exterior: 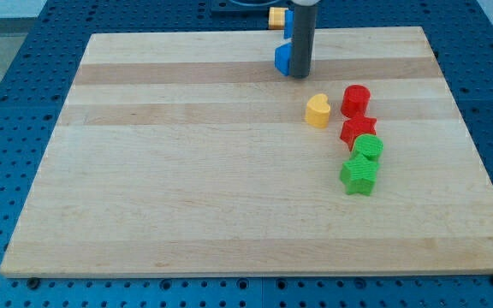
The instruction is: Slide the blue cube closer towards the blue triangle
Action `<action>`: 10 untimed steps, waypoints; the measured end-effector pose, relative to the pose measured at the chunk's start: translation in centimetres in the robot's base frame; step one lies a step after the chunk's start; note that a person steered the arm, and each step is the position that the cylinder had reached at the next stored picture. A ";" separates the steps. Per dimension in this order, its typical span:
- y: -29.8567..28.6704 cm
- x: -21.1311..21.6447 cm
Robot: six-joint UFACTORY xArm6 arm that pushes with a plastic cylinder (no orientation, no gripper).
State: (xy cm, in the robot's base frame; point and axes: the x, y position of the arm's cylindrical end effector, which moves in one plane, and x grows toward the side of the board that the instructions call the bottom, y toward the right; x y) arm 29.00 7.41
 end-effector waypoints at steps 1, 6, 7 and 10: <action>-1.2 -0.4; 4.3 0.4; 4.2 2.2; -8.7 1.4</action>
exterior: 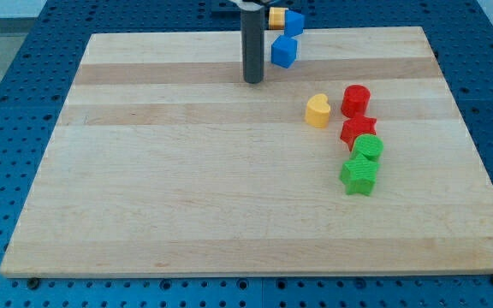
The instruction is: Slide the blue cube closer towards the blue triangle
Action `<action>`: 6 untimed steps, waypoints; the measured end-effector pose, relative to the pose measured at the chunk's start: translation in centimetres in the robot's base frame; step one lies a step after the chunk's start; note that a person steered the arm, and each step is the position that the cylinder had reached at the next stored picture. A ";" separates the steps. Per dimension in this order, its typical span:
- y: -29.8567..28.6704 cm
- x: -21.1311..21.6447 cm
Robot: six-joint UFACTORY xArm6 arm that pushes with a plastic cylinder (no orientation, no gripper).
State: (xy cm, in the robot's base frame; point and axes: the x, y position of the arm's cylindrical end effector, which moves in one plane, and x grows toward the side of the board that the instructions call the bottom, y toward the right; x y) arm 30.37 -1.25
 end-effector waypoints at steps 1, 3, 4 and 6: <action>1.8 -2.1; 7.0 -5.5; 11.2 -5.5; 16.7 0.8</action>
